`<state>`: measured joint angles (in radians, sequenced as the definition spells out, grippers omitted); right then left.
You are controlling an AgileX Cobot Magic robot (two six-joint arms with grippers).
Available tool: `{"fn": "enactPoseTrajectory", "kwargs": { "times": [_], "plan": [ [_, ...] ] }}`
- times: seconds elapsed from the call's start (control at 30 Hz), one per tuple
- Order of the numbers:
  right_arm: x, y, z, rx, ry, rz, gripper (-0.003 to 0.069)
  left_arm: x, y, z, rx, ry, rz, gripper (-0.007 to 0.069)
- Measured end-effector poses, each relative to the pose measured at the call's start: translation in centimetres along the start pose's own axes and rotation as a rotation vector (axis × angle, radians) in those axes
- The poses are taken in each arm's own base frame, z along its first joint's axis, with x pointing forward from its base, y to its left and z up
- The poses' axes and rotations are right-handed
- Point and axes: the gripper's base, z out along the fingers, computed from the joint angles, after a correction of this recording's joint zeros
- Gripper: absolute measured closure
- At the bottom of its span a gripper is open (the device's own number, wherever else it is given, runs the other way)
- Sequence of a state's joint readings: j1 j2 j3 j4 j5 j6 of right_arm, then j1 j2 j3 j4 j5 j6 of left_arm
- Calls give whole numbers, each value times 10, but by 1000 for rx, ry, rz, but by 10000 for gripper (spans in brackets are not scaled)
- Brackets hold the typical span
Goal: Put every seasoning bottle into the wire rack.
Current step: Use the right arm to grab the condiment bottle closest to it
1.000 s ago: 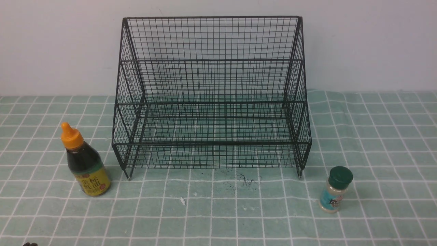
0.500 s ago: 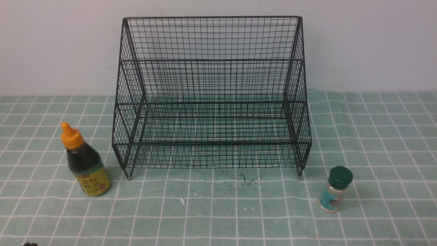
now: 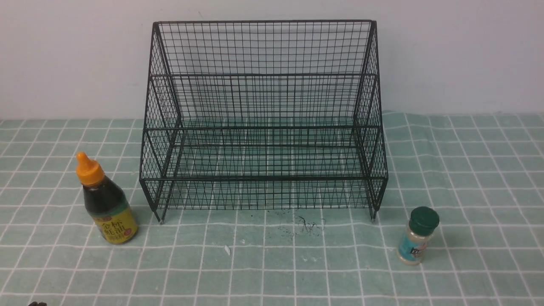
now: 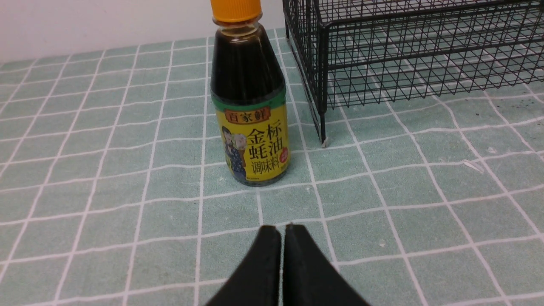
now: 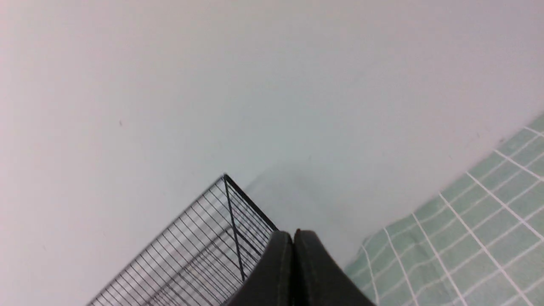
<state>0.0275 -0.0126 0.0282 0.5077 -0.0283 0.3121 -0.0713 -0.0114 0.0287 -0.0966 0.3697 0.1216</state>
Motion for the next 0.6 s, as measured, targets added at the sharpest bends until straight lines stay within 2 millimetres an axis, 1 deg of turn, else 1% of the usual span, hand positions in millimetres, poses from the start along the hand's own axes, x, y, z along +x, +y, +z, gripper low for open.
{"fn": "enactPoseTrajectory", "kwargs": {
  "times": [0.17, 0.2, 0.23, 0.27, 0.3, 0.33, 0.37, 0.4, 0.43, 0.47, 0.5, 0.6],
  "plan": [
    [-8, 2, 0, -21, -85, 33, 671, 0, 0, 0, 0, 0, 0, 631],
    [-8, 2, 0, -22, -86, 33, 671, 0, 0, 0, 0, 0, 0, 631],
    [-12, 9, 0, -37, -71, 30, 671, 0, 0, 0, 0, 0, 0, 631],
    [-12, 10, 0, -38, -57, 26, 671, 0, 0, 0, 0, 1, 0, 631],
    [-22, 27, -1, -74, -17, -28, 671, 0, 0, 0, 0, 1, 0, 631],
    [-31, 38, -2, -98, -9, -63, 671, 0, 0, 0, 0, 1, 0, 631],
    [-44, 57, -2, -117, 37, -155, 671, 0, 0, 0, 0, 1, 0, 631],
    [-47, 64, -1, -108, 85, -188, 671, 0, 0, 0, 0, 1, 0, 631],
    [-55, 75, 2, -96, 139, -238, 671, 0, 0, 0, 0, 2, 0, 631],
    [-59, 80, 3, -100, 140, -255, 671, 0, 0, 0, 0, 2, 0, 631],
    [-67, 93, 12, -60, 256, -326, 671, 0, 0, 0, 0, 2, 0, 631],
    [-69, 105, 36, 30, 522, -456, 671, 0, 0, 0, 0, 2, 0, 631]
  ]
}}
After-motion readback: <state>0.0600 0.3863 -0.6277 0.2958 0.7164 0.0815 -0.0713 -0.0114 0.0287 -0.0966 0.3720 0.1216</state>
